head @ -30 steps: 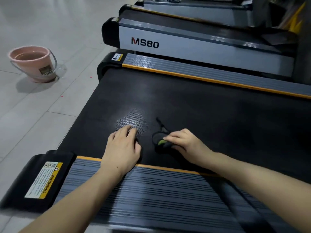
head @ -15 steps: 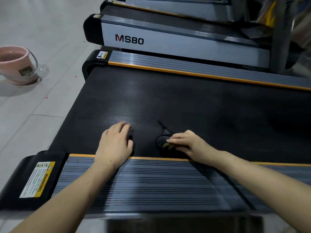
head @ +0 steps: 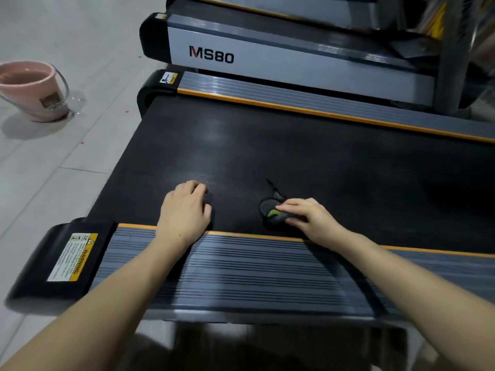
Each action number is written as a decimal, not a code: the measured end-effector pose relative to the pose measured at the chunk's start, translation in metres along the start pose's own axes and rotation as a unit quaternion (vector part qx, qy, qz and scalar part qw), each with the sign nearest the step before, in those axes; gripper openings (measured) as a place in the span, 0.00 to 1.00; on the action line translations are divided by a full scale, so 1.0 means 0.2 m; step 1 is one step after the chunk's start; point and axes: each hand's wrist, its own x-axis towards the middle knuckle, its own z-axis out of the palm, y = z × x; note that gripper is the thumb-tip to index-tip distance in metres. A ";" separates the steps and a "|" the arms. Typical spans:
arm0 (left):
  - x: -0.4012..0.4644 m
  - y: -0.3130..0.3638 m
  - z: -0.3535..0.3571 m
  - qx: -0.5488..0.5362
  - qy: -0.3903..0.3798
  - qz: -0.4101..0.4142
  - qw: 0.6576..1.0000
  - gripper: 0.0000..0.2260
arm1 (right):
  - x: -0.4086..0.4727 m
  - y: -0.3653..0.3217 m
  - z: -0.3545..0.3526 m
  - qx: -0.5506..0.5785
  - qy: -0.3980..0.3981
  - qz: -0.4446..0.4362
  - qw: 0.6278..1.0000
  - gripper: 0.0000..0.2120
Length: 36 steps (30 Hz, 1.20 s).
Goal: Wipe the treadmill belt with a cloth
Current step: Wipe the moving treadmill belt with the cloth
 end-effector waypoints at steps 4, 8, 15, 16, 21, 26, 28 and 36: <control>0.00 -0.01 -0.01 0.006 0.009 -0.024 1.000 0.11 | 0.16 -0.10 0.19 -0.008 0.032 0.044 0.998 0.15; -0.06 -0.05 -0.05 0.011 0.006 -0.035 0.999 0.12 | 0.35 -0.39 0.39 0.017 0.021 0.012 1.000 0.14; -0.21 -0.30 -0.10 0.036 0.024 -0.095 0.995 0.11 | 0.01 0.01 0.18 -0.028 0.057 0.072 0.995 0.14; -0.20 -0.29 -0.09 0.035 0.027 -0.092 0.995 0.11 | 0.00 0.00 0.19 -0.024 0.062 0.090 0.994 0.13; -0.17 -0.26 -0.08 0.034 0.011 -0.095 0.995 0.11 | 0.30 -0.41 0.42 0.012 0.057 0.056 0.997 0.13; -0.21 -0.26 -0.08 0.051 0.014 -0.120 0.991 0.13 | 0.36 -0.55 0.47 0.019 0.001 -0.024 1.000 0.14; -0.22 -0.27 -0.07 0.054 0.010 -0.114 0.992 0.12 | 0.25 -0.34 0.35 -0.013 0.008 -0.019 1.000 0.15; -0.21 -0.27 -0.07 0.033 0.004 -0.120 0.992 0.13 | 0.27 -0.27 0.35 -0.007 0.115 0.084 0.990 0.13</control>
